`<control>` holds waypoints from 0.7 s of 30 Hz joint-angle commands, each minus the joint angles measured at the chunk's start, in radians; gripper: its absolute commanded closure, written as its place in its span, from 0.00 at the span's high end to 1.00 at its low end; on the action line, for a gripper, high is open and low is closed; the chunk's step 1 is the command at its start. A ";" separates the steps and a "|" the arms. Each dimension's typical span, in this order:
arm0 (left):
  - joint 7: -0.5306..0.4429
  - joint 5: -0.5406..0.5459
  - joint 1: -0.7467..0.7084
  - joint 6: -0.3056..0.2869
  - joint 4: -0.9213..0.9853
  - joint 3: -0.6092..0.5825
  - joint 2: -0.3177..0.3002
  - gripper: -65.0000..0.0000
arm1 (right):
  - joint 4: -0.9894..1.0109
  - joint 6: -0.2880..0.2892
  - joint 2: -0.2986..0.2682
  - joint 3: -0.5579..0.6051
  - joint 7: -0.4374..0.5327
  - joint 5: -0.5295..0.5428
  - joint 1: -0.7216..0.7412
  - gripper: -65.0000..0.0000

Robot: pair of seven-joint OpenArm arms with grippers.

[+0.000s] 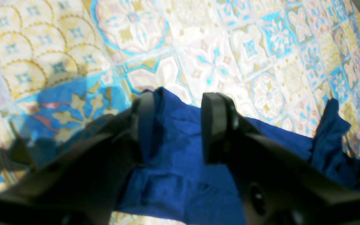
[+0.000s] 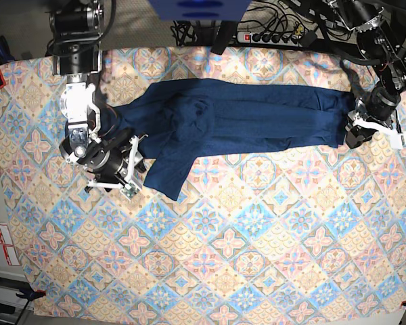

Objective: Fold the T-shirt properly
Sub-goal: 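Fold the held sleeve with the right gripper onto the shirt body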

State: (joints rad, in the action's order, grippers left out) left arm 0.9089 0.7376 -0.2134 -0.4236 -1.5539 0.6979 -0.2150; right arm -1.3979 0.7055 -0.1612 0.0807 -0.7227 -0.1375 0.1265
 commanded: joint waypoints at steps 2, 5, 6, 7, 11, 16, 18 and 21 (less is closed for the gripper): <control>-0.015 0.017 0.009 -0.008 -0.015 0.006 -0.016 0.38 | 0.044 -0.007 -0.008 -0.002 0.038 0.019 0.085 0.38; -0.015 0.017 0.009 -0.008 -0.015 0.006 -0.016 0.38 | 0.137 -0.007 0.005 0.001 0.056 0.019 0.137 0.38; -0.015 0.017 0.009 -0.008 -0.015 0.006 -0.016 0.38 | 0.167 -0.007 0.018 -0.005 0.071 0.019 0.152 0.39; -0.015 0.017 0.009 -0.008 -0.015 0.006 -0.016 0.38 | 0.193 -0.007 0.025 -0.005 0.082 0.019 0.164 0.39; -0.015 0.017 0.010 -0.008 -0.015 0.006 -0.016 0.38 | 0.320 -0.007 0.033 -0.006 0.113 0.019 0.216 0.38; -0.015 0.017 0.010 -0.008 -0.015 0.006 -0.016 0.38 | 0.458 -0.007 0.033 -0.006 0.194 0.019 0.249 0.38; -0.015 0.017 0.010 -0.008 -0.015 0.006 -0.016 0.38 | 0.504 -0.007 0.033 -0.006 0.225 0.019 0.262 0.38; -0.015 0.017 0.010 -0.008 -0.015 0.006 -0.016 0.38 | 0.564 -0.007 0.033 -0.006 0.265 0.019 0.281 0.38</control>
State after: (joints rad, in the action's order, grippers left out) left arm 0.9123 0.7349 -0.2108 -0.4236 -1.5539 0.6979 -0.2157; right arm -0.8181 0.6960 -0.1196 0.0776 -0.4774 -0.1310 0.3748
